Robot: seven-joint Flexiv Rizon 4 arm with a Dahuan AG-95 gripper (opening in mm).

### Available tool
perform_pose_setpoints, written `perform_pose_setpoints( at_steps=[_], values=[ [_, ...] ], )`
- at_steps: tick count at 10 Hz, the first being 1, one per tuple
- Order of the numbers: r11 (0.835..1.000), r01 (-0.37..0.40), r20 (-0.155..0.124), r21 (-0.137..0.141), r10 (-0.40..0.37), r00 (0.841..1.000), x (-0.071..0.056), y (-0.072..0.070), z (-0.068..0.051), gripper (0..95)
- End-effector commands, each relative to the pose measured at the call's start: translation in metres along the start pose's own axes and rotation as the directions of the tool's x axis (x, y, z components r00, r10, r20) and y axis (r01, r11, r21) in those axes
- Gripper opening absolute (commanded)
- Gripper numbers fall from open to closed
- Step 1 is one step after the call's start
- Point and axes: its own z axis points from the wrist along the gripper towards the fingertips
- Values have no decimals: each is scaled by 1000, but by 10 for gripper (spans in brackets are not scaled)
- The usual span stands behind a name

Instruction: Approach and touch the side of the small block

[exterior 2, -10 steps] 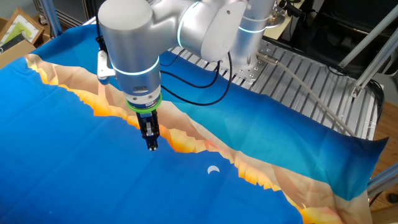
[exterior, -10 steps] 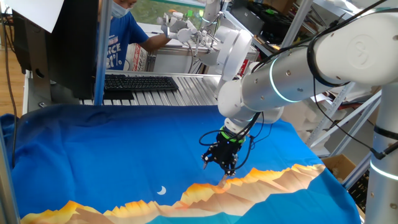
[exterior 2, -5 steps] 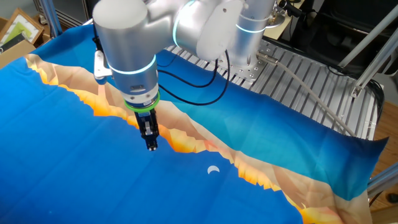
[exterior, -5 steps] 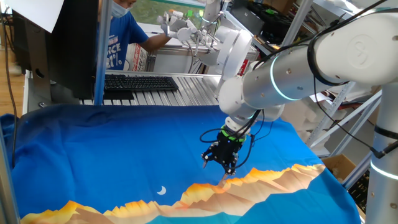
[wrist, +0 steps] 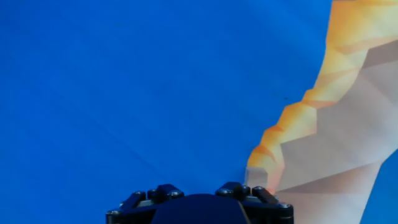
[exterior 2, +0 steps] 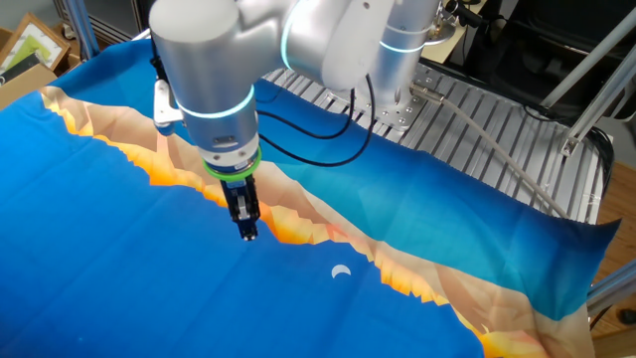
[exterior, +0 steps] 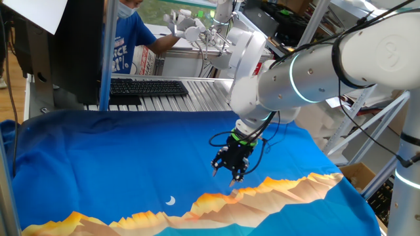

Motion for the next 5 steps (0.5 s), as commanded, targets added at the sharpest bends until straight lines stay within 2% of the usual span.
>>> perform_pose_setpoints(
  at_steps=[1,5],
  values=[
    [1000,27,0,-10,-27,1000,-1,1,3,0],
    [1000,26,10,-12,-26,1000,-3,4,12,0]
  ],
)
